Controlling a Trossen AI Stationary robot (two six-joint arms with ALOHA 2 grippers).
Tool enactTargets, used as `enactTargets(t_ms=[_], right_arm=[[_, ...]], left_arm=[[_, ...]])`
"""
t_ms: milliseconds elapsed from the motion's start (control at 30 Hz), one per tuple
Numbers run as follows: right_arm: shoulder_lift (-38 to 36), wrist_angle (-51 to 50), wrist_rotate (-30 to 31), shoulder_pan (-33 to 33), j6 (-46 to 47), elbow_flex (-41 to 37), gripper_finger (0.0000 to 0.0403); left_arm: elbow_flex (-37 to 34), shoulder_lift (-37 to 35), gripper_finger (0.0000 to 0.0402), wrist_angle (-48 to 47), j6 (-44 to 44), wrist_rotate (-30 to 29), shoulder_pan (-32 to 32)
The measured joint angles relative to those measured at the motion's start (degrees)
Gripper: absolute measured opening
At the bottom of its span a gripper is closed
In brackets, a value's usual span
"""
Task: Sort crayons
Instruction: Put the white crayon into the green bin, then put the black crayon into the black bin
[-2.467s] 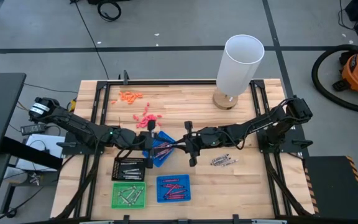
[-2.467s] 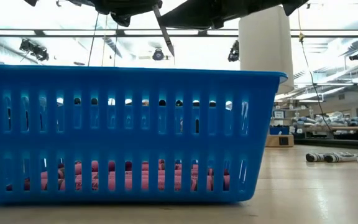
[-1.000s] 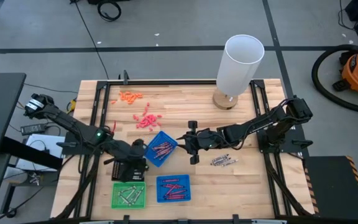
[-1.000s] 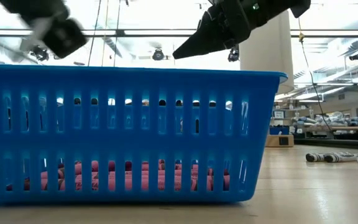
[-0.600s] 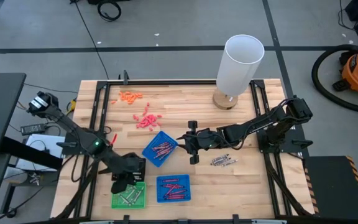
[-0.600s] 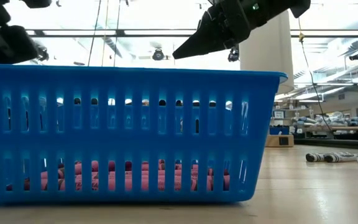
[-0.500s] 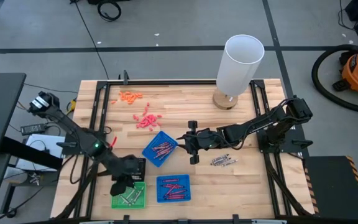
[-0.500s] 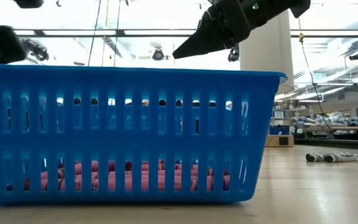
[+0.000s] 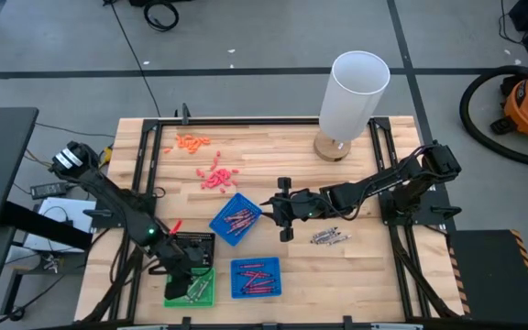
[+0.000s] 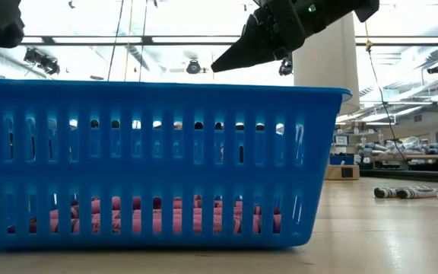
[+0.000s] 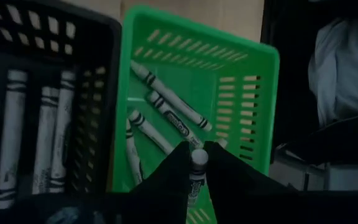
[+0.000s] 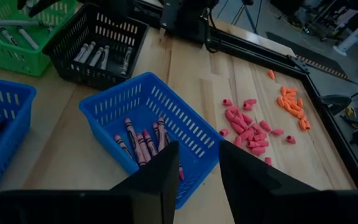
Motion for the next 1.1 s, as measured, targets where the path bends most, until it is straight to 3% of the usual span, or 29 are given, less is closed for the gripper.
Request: enactTargets(t_ms=[367, 667, 1100], right_arm=[[0.00, 0.00, -0.08, -0.07, 0.24, 0.00, 0.0121], [0.00, -2.94, -0.22, -0.15, 0.70, 0.00, 0.0121], [0.00, -25.99, -1.04, -0.13, 10.65, 0.00, 0.0121]], left_arm=[[0.00, -0.48, 0.0138, 0.53, -0.13, 3.00, 1.12], [0.02, -5.69, 0.0127, 3.53, 9.79, 1.59, 4.79], [0.02, -8.64, 0.0125, 3.56, 28.85, -4.83, 11.85]])
